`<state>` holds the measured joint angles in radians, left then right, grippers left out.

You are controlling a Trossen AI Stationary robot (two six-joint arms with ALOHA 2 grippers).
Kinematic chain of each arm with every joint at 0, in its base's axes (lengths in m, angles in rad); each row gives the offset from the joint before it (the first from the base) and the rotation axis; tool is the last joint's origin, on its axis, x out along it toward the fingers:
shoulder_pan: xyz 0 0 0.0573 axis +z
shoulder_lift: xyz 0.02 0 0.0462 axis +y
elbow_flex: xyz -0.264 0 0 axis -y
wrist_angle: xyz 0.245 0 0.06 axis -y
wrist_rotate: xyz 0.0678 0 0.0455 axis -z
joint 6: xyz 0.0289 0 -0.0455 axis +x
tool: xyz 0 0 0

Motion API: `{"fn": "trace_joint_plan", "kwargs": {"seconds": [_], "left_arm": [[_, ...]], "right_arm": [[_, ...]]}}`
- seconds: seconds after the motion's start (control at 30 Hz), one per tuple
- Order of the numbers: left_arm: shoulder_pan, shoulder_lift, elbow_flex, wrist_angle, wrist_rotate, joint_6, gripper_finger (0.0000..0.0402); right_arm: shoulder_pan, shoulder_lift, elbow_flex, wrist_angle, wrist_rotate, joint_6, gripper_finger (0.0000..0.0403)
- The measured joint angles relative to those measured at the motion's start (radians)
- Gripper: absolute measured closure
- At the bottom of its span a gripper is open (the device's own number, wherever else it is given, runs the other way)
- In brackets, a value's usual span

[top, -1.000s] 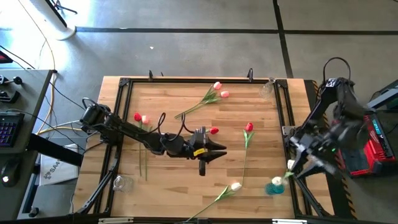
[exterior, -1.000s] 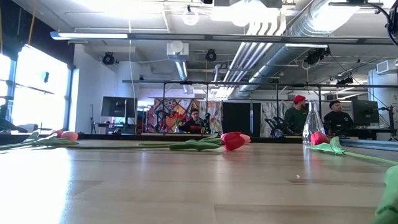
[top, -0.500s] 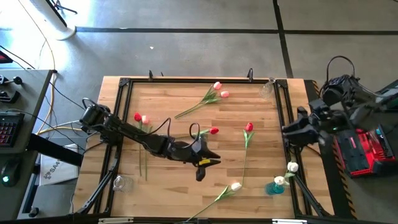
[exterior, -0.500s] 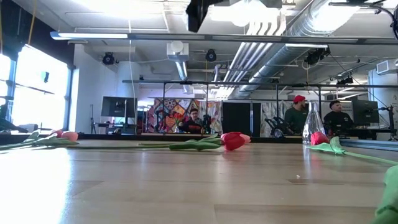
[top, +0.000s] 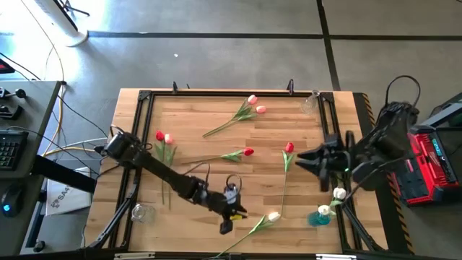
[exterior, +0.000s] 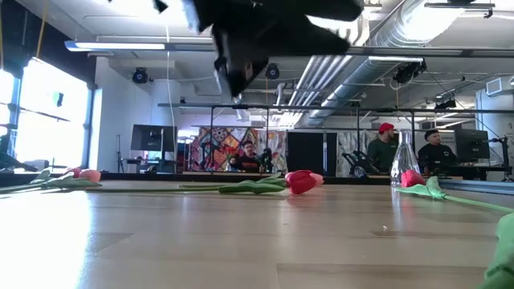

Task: Sort flowers into vase by color
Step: Put the white flower into the blue vase

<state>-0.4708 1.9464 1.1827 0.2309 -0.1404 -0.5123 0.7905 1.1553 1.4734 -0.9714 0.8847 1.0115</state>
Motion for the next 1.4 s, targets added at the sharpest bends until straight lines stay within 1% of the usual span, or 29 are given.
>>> {"fn": "trace_joint_plan", "kwargs": {"seconds": [0.13,0.2,0.3,0.4,0.5,0.6,0.7,0.8,0.97,1.07,1.17,1.27,1.4], "left_arm": [[-0.024,0.055,0.043,-0.038,0.055,-0.002,0.0322],[-0.035,0.079,0.092,-0.083,0.055,-0.008,0.0322],[-0.045,0.117,0.177,-0.197,0.050,-0.006,0.0322],[-0.052,0.155,0.261,-0.332,0.029,-0.008,0.0322],[-0.057,0.185,0.319,-0.388,0.020,-0.032,0.0322],[-0.065,0.204,0.342,-0.383,0.020,-0.070,0.0322],[-0.075,0.220,0.351,-0.349,0.045,-0.103,0.0313],[-0.091,0.237,0.351,-0.305,0.054,-0.108,0.0290],[-0.111,0.276,0.351,-0.271,0.035,-0.114,0.0247],[-0.116,0.291,0.351,-0.272,-0.018,-0.120,0.0233],[-0.116,0.292,0.351,-0.280,-0.099,-0.131,0.0230],[-0.112,0.292,0.351,-0.282,-0.157,-0.112,0.0229],[-0.101,0.292,0.351,-0.277,-0.165,-0.088,0.0229]], "right_arm": [[-0.057,0.071,0.000,0.204,-0.024,-0.201,0.0279],[-0.075,0.102,0.000,0.278,-0.025,-0.219,0.0279],[-0.097,0.134,0.000,0.299,-0.037,-0.130,0.0279],[-0.104,0.165,0.000,0.273,-0.095,-0.046,0.0279],[-0.104,0.194,0.000,0.233,-0.134,0.052,0.0279],[-0.104,0.214,0.000,0.189,-0.188,0.147,0.0279],[-0.101,0.240,0.000,0.140,-0.247,0.231,0.0279],[-0.091,0.261,0.000,0.108,-0.274,0.287,0.0279],[-0.077,0.283,0.000,0.066,-0.303,0.349,0.0279],[-0.073,0.283,0.000,0.062,-0.315,0.354,0.0279],[-0.073,0.283,0.000,0.062,-0.319,0.354,0.0279],[-0.074,0.283,0.000,0.062,-0.320,0.353,0.0279],[-0.077,0.283,0.000,0.062,-0.320,0.354,0.0279]]}}
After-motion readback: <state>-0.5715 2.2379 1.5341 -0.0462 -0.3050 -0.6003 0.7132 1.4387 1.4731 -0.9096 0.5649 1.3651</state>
